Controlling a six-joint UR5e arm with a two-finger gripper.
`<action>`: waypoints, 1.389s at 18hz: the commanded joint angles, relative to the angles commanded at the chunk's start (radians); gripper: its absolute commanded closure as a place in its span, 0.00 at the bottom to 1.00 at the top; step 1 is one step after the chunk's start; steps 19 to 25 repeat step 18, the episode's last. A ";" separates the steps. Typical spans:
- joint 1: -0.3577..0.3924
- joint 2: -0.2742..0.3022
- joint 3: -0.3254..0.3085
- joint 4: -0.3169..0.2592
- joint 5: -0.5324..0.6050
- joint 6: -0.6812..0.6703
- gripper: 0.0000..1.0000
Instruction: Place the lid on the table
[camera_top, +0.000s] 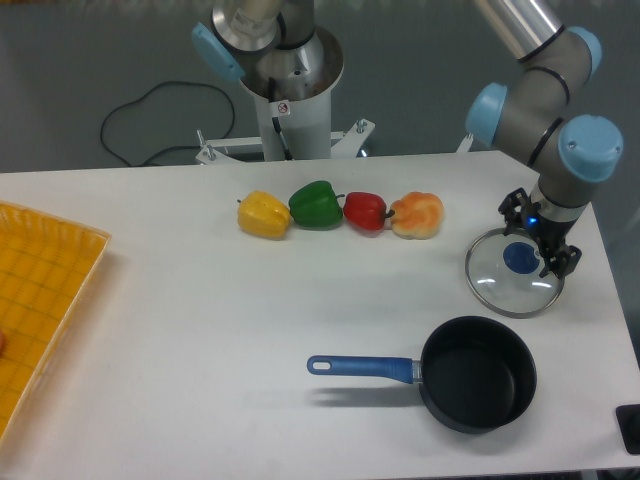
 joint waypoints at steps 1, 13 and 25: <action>0.005 0.008 -0.011 0.000 -0.002 -0.005 0.00; -0.026 0.055 0.026 -0.087 -0.020 -0.104 0.00; -0.049 0.087 0.054 -0.123 -0.020 -0.144 0.00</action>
